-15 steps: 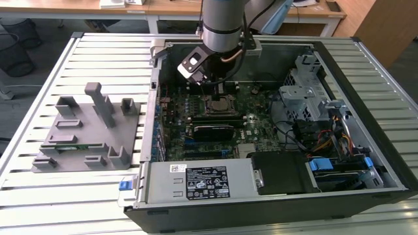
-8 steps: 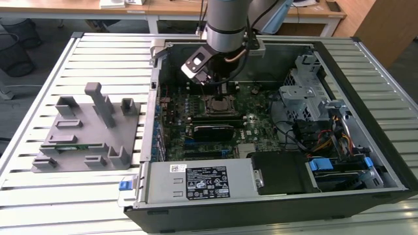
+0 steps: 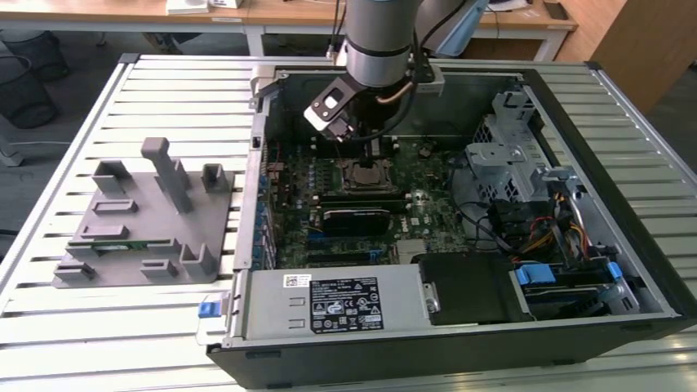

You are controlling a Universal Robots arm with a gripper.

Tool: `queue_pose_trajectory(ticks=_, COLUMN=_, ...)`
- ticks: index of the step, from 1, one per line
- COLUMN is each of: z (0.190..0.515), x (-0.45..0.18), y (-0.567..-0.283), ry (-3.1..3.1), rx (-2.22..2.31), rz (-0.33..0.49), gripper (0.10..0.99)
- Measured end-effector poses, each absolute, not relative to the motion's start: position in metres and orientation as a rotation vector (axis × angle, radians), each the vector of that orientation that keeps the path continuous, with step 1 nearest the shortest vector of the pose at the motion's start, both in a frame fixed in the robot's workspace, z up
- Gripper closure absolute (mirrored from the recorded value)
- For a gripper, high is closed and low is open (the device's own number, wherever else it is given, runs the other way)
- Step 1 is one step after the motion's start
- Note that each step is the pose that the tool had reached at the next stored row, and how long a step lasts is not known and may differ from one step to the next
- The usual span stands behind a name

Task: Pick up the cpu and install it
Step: 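Install the first cpu locking lever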

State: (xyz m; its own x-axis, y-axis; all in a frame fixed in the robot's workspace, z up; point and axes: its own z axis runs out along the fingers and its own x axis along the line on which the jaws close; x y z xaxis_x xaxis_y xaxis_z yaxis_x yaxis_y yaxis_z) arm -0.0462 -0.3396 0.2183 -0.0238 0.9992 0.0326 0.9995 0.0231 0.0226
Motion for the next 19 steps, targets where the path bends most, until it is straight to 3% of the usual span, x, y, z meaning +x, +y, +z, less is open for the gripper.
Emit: queue_pose_trajectory(ticks=19, z=0.263, x=-0.046, y=-0.34, ry=-2.241, rx=-2.19, rz=-0.061, gripper=0.98)
